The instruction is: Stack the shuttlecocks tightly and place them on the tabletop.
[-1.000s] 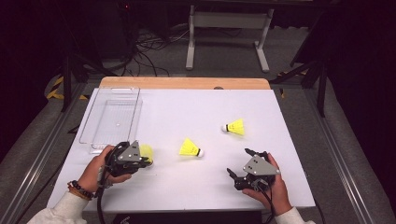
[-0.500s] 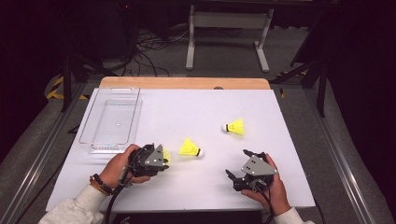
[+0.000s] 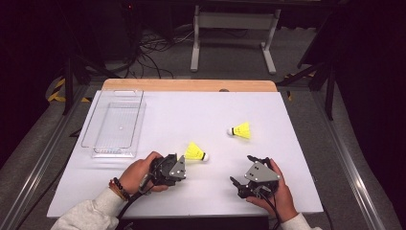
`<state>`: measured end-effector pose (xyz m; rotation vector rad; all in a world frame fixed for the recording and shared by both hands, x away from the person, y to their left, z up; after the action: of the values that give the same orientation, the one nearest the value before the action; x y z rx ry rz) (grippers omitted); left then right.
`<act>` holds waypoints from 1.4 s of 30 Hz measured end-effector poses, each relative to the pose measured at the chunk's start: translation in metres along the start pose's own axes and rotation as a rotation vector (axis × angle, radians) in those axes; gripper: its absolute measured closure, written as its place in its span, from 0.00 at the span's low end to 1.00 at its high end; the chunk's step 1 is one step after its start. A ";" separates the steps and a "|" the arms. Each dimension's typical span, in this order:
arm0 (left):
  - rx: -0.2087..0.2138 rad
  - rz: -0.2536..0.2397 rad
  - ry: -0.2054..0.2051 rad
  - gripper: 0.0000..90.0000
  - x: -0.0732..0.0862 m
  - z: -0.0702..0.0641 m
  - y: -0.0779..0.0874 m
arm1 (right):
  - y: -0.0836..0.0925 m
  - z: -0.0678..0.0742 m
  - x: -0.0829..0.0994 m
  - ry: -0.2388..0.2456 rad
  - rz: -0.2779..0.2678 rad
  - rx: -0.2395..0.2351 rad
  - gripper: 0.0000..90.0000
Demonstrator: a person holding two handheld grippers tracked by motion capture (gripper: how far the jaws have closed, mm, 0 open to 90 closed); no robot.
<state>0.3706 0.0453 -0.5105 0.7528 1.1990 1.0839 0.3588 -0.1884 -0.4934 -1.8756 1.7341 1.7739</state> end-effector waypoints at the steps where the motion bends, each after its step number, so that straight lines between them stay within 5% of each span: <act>1: 0.002 0.006 -0.002 0.82 0.000 0.000 -0.001 | 0.000 0.001 0.000 0.004 0.002 0.001 0.14; 10: 0.014 -0.018 0.016 0.78 -0.004 -0.001 -0.006 | -0.001 0.004 0.000 0.043 0.015 0.000 0.14; 22: -0.032 -0.187 0.084 0.62 -0.007 0.011 0.038 | 0.002 0.002 0.000 0.031 0.003 0.005 0.14; 32: -0.082 -0.251 0.148 0.29 0.026 0.024 0.071 | 0.002 0.001 0.000 0.025 -0.002 0.005 0.14; 42: -0.158 -0.292 0.178 0.21 0.054 0.020 0.074 | 0.004 -0.003 0.000 0.003 -0.017 0.015 0.14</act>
<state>0.3716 0.1223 -0.4574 0.3510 1.3094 1.0019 0.3582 -0.1920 -0.4897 -1.8822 1.7225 1.7489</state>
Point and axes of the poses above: each handheld gripper's, and its own axes: y roughly backward along the jaws, x roughly out of its underside, z roughly to its left, the point moved 8 cm from there along -y, roughly forward along the jaws, and after that the axes turned 6 degrees about z, right-handed, at the moved point
